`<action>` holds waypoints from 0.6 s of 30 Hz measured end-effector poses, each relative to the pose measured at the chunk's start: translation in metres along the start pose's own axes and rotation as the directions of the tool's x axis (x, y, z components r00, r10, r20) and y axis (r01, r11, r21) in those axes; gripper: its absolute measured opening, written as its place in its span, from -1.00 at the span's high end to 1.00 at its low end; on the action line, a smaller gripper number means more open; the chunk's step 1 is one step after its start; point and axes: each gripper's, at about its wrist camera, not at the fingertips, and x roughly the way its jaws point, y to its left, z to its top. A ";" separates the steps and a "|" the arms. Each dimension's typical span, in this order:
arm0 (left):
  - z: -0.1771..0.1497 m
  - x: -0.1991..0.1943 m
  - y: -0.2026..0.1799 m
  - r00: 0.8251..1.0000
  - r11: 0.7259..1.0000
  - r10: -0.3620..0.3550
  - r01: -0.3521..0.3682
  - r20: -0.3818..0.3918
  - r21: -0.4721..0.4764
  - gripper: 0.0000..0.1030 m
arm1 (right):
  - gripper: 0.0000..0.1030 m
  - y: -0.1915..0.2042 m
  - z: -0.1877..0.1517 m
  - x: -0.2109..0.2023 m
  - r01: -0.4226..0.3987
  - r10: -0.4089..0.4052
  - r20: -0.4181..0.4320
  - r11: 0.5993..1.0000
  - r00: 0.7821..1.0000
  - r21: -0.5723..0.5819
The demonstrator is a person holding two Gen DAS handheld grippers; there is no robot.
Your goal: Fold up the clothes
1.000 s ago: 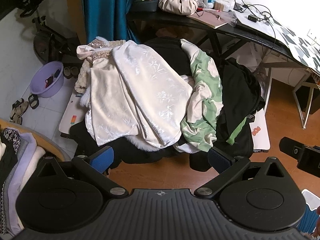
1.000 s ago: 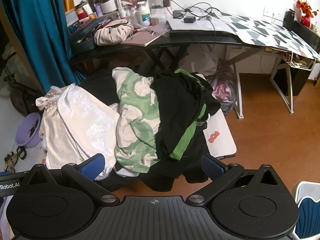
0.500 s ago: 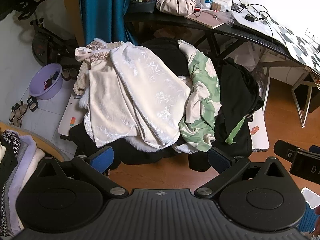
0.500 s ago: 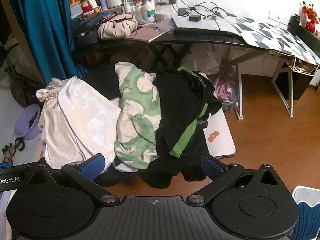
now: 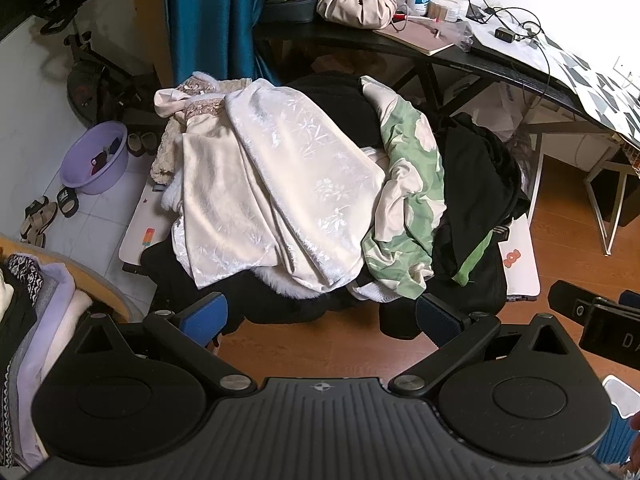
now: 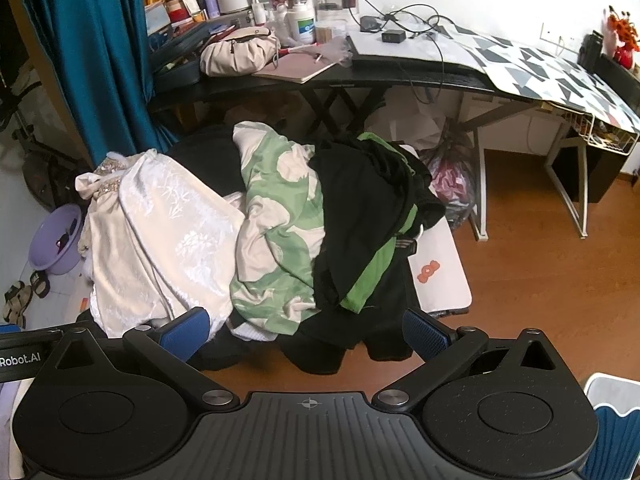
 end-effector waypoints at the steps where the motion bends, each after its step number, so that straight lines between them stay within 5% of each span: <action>1: 0.000 0.000 0.000 1.000 1.000 0.001 -0.001 -0.001 -0.001 -0.99 | -0.98 0.000 0.000 0.000 0.001 -0.001 0.000 1.000 1.000 -0.001; 18: -0.002 0.003 0.005 1.000 1.000 -0.009 0.008 -0.014 -0.015 -0.99 | -0.98 0.007 -0.001 0.000 0.010 -0.010 -0.006 1.000 1.000 -0.016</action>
